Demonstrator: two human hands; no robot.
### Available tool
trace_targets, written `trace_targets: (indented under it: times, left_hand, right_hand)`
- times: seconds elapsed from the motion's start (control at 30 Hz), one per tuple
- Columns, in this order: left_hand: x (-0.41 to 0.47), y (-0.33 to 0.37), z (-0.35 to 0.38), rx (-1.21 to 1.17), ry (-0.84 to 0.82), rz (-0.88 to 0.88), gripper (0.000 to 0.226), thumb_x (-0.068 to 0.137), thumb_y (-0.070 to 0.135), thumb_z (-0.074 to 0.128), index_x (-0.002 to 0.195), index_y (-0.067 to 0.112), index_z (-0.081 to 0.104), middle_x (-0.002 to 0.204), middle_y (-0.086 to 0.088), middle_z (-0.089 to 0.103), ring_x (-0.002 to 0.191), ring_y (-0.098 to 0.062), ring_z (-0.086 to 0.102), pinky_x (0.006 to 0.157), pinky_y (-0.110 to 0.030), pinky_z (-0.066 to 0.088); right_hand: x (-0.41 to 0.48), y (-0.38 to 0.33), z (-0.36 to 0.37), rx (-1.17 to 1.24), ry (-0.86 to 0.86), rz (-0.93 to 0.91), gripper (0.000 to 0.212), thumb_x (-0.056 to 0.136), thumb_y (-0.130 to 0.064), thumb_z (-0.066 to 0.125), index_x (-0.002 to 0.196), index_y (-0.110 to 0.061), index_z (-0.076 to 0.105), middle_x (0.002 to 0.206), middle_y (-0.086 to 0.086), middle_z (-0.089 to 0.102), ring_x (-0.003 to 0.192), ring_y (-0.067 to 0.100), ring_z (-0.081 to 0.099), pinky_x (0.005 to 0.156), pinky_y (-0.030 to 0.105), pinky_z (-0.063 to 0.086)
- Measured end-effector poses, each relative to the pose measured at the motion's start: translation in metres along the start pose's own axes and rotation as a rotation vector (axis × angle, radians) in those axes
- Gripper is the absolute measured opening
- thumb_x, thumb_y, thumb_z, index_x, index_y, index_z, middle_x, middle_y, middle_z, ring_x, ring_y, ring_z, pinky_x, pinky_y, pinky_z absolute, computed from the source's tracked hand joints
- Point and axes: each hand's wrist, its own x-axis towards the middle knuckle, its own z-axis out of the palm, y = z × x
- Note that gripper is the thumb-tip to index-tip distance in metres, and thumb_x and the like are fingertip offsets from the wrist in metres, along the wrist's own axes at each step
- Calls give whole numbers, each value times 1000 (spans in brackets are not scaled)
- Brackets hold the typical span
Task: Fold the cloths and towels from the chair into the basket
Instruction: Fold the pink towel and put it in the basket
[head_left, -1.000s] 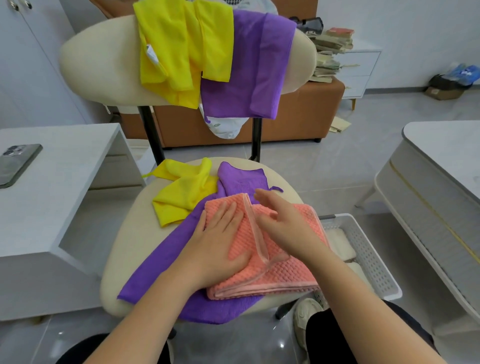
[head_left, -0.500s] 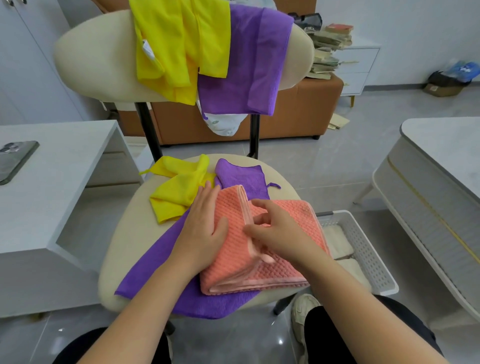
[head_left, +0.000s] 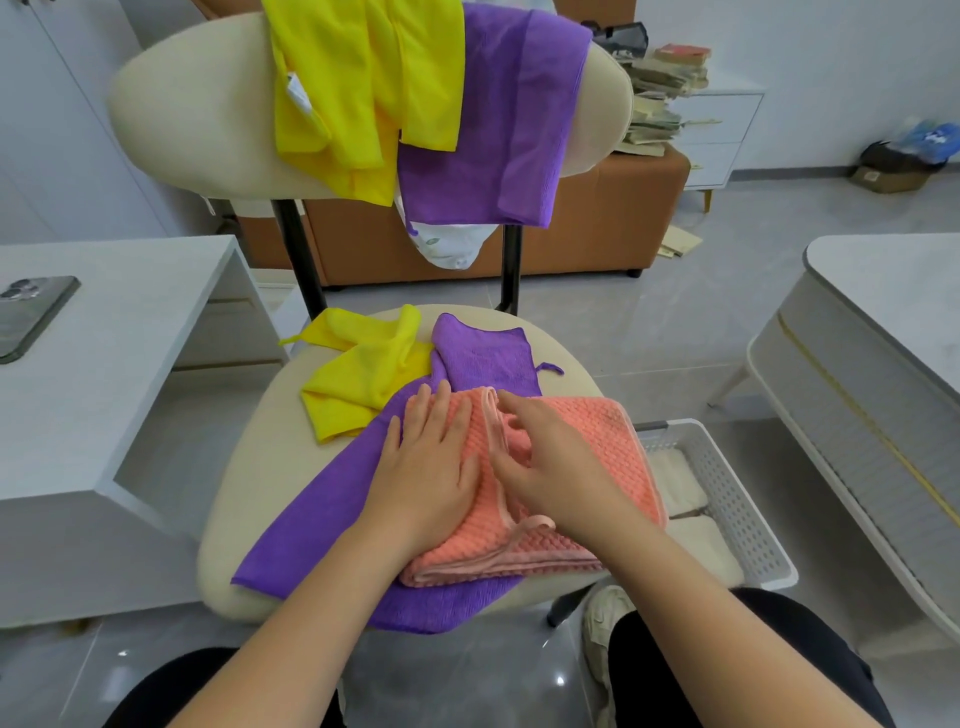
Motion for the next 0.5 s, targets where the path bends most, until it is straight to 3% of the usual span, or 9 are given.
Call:
trace_targets:
  times: [0.03, 0.1, 0.13, 0.2, 0.27, 0.3, 0.4, 0.5]
  left_hand:
    - [0, 0, 1, -26, 1, -2, 85, 73, 53, -10, 151, 22, 2, 158, 2, -15, 144, -16, -18, 117, -39, -3]
    - [0, 1, -3, -131, 26, -23, 72, 86, 49, 9, 151, 18, 9, 159, -3, -9, 145, -18, -13, 117, -34, -1]
    - [-1, 1, -5, -213, 74, -53, 63, 93, 40, 26, 150, 14, 16, 159, -6, -2, 146, -19, -6, 116, -31, 2]
    - [-2, 0, -11, -391, 256, -159, 57, 91, 21, 51, 143, 9, 31, 152, -11, 23, 142, -23, 19, 112, -27, 16]
    - [-1, -5, -20, -549, 345, -311, 54, 86, 18, 60, 135, 9, 39, 130, -7, 48, 120, -22, 46, 98, -27, 33]
    - [0, -8, -25, -632, 306, -402, 50, 86, 20, 61, 131, 9, 42, 114, -3, 56, 105, -20, 53, 86, -27, 39]
    - [1, -12, -39, -1005, 26, -613, 23, 92, 31, 55, 104, 11, 55, 80, -3, 57, 65, -16, 53, 55, -26, 41]
    - [-1, -7, -47, -1286, -195, -556, 32, 96, 41, 39, 87, 17, 57, 70, -5, 57, 53, -14, 50, 47, -22, 40]
  right_hand:
    - [1, 1, 1, -56, -54, -66, 54, 88, -14, 52, 139, -6, 40, 132, 10, 52, 119, 15, 46, 100, 19, 32]
    - [-1, 4, 4, -236, -261, -96, 67, 91, -21, 40, 150, -7, 14, 157, 11, 18, 143, 20, 17, 115, 30, 16]
    - [-3, 6, 5, -346, -372, -55, 69, 93, -23, 34, 152, -11, 0, 160, 5, -1, 147, 18, 2, 118, 36, 6]
    - [-5, 8, 6, -479, -462, -9, 68, 97, -25, 29, 151, -14, -11, 158, 1, -17, 146, 18, -10, 118, 39, -2]
    - [-6, 8, 5, -502, -441, -12, 67, 96, -29, 26, 151, -15, -10, 158, 2, -15, 147, 18, -8, 119, 39, 0]
    - [-5, 9, 5, -515, -423, -21, 68, 94, -33, 23, 151, -15, -7, 159, 2, -12, 147, 17, -4, 119, 38, 3]
    - [-4, 12, 2, -489, -361, -29, 74, 84, -39, 27, 152, -16, 8, 159, 2, 5, 144, 20, 12, 117, 37, 15]
    - [1, 12, -3, -357, -320, -4, 75, 76, -37, 36, 146, -11, 32, 150, 6, 29, 135, 23, 28, 113, 36, 23]
